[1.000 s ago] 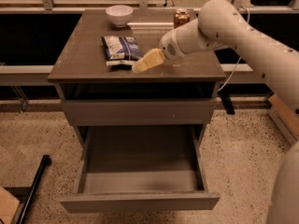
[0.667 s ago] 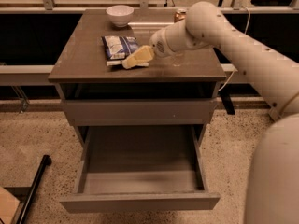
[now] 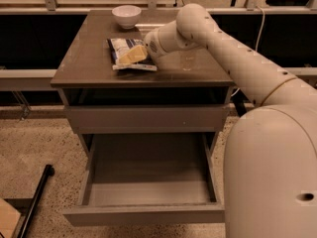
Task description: Place blue chip bag into middle drawer
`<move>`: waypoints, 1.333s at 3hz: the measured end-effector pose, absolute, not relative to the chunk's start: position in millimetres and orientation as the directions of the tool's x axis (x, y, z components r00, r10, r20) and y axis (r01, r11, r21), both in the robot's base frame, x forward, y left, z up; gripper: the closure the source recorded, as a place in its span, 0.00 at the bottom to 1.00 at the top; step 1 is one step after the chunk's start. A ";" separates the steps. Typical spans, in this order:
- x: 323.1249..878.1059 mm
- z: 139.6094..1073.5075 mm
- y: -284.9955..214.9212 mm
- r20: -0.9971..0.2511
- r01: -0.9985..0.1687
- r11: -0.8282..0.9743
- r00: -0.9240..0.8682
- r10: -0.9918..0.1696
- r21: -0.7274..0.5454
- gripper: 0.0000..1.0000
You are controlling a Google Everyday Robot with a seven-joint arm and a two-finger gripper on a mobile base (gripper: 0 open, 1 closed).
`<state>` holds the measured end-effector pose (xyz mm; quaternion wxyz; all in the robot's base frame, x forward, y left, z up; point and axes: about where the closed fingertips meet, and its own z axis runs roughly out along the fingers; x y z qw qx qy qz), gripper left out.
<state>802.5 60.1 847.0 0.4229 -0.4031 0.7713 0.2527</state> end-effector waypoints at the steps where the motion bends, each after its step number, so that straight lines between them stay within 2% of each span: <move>1: 803.8 834.8 59.8 -0.844 -0.827 0.558 -0.347 -0.409 0.069 0.18; 2: 797.4 827.0 53.7 -0.833 -0.817 0.572 -0.366 -0.415 0.074 0.50; 3: 791.8 827.3 51.2 -0.831 -0.815 0.575 -0.366 -0.419 0.069 0.73; 4: 777.6 856.3 37.8 -0.839 -0.822 0.569 -0.317 -0.443 0.010 0.96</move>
Offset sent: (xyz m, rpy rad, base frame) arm -0.0078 -0.0175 -0.0240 -0.0300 0.0569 -0.0511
